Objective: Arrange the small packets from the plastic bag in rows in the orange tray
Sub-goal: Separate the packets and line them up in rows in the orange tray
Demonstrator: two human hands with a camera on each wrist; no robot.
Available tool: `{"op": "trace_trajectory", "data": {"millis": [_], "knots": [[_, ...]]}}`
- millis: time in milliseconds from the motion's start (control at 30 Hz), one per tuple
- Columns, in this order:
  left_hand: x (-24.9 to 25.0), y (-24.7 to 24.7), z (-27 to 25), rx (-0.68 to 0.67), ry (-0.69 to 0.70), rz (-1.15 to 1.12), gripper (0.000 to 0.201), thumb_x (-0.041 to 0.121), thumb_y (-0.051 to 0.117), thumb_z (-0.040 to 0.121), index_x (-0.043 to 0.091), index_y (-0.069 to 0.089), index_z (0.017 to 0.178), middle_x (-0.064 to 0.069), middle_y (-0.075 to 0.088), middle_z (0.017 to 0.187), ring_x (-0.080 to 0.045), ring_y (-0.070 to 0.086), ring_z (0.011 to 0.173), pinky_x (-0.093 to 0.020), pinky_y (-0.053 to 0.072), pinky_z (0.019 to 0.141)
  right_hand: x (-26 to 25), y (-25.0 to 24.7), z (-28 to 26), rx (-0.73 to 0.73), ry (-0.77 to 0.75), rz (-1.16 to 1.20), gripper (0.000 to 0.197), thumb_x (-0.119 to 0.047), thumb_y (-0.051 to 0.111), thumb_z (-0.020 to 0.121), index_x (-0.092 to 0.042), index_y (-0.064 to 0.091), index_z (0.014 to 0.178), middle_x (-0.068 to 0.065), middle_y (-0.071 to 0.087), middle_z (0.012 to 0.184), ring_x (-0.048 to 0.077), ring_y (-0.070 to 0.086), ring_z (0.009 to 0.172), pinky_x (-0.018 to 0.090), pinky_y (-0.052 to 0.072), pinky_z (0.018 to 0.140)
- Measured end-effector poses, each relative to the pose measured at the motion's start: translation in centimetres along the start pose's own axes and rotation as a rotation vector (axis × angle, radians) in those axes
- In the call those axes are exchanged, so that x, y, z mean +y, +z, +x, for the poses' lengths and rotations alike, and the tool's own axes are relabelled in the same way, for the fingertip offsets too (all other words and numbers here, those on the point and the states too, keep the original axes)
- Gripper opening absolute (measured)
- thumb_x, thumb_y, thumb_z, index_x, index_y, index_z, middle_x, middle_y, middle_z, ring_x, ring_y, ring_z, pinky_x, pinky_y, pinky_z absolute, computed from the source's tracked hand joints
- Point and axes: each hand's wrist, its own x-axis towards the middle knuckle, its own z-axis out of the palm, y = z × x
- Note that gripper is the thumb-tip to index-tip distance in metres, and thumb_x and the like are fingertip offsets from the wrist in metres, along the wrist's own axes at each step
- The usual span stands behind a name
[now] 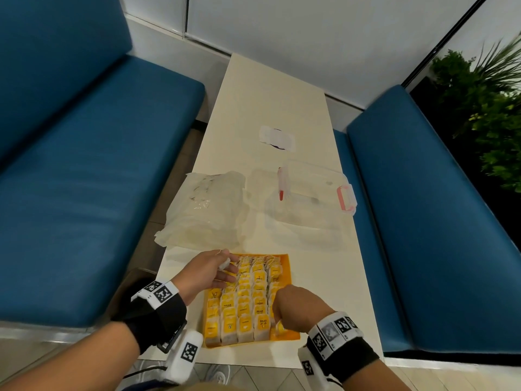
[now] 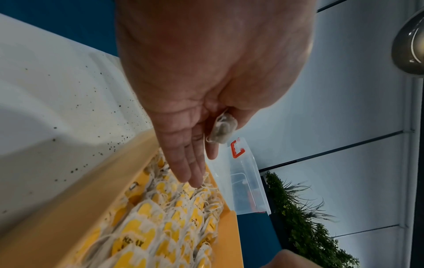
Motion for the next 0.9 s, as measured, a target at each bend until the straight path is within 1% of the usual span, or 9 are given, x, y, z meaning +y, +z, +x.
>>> {"op": "trace_trajectory", "data": {"millis": [100,167,267,467,600,733,800,867,900], "knots": [[0.1,0.1,0.0,-0.003,-0.010,-0.014,0.036,0.027,0.041,0.109,0.006,0.070,0.111,-0.019,0.073,0.102,-0.027,0.070,0.083,-0.038,0.055,0.079,-0.7,0.6,1.2,-0.018,0.006,-0.051,0.022,0.003,0.055,0.089,-0.002,0.070,0.103,0.018,0.066,0.111,0.035,0.064,0.103,0.038,0.051,0.078],[0.2,0.1,0.0,-0.004,-0.011,-0.014,0.036,0.027,0.041,0.109,0.006,0.070,0.111,-0.015,0.073,0.097,-0.026,0.070,0.081,-0.036,0.055,0.078,-0.9,1.2,1.9,-0.006,0.038,-0.058,0.021,0.004,0.052,0.091,0.000,0.065,0.107,0.020,0.062,0.115,0.036,0.063,0.105,0.038,0.050,0.078],[0.2,0.0,-0.1,-0.010,-0.007,0.000,0.034,0.025,0.041,0.109,0.005,0.068,0.113,-0.015,0.071,0.092,-0.025,0.069,0.078,-0.037,0.054,0.078,-1.0,1.8,2.9,0.050,0.087,-0.003,0.026,0.002,0.051,0.092,-0.004,0.063,0.114,0.017,0.060,0.120,0.033,0.064,0.107,0.039,0.054,0.085],[-0.2,-0.2,-0.1,-0.007,0.027,0.086,0.033,0.029,0.042,0.109,0.012,0.070,0.112,-0.010,0.070,0.087,-0.019,0.066,0.073,-0.035,0.059,0.079,-0.9,3.2,4.4,0.114,0.133,0.101,0.026,-0.007,0.051,0.094,-0.011,0.065,0.115,0.013,0.061,0.120,0.028,0.065,0.105,0.033,0.053,0.082],[0.1,-0.1,-0.3,-0.030,0.032,0.084,0.034,0.030,0.042,0.109,0.011,0.070,0.115,-0.009,0.071,0.094,-0.018,0.068,0.078,-0.035,0.059,0.082,-1.1,3.5,4.5,0.153,0.178,0.122,0.028,-0.007,0.047,0.096,-0.012,0.063,0.118,0.013,0.059,0.123,0.028,0.065,0.108,0.033,0.052,0.084],[0.4,0.0,-0.6,-0.047,0.018,0.049,0.033,0.031,0.045,0.108,0.013,0.072,0.115,-0.009,0.075,0.111,-0.022,0.071,0.092,-0.043,0.055,0.096,-1.5,2.9,3.3,0.190,0.185,0.150,0.029,-0.007,0.046,0.097,-0.012,0.058,0.123,0.014,0.056,0.127,0.030,0.063,0.112,0.035,0.051,0.089],[0.5,0.1,-0.7,-0.052,0.021,0.041,0.034,0.034,0.045,0.108,0.017,0.074,0.114,-0.005,0.076,0.111,-0.023,0.072,0.099,-0.044,0.054,0.098,-1.7,1.4,2.2,0.244,0.190,0.218,0.026,-0.011,0.046,0.096,-0.013,0.056,0.120,0.012,0.057,0.123,0.030,0.062,0.111,0.036,0.050,0.085],[0.6,0.2,-0.7,-0.060,0.032,0.046,0.036,0.037,0.042,0.108,0.021,0.074,0.113,0.000,0.077,0.110,-0.023,0.073,0.104,-0.045,0.054,0.099,-2.0,-0.9,1.2,0.376,0.177,0.319,0.017,-0.013,0.049,0.092,-0.017,0.055,0.107,0.009,0.061,0.112,0.028,0.063,0.104,0.033,0.047,0.075],[0.6,0.3,-0.7,-0.064,0.034,0.044,0.037,0.039,0.041,0.108,0.022,0.074,0.114,0.001,0.077,0.109,-0.024,0.072,0.105,-0.046,0.053,0.100,-2.2,-2.1,0.6,0.448,0.154,0.410,0.010,-0.014,0.052,0.090,-0.020,0.054,0.098,0.007,0.064,0.102,0.026,0.066,0.095,0.032,0.048,0.072]]}}
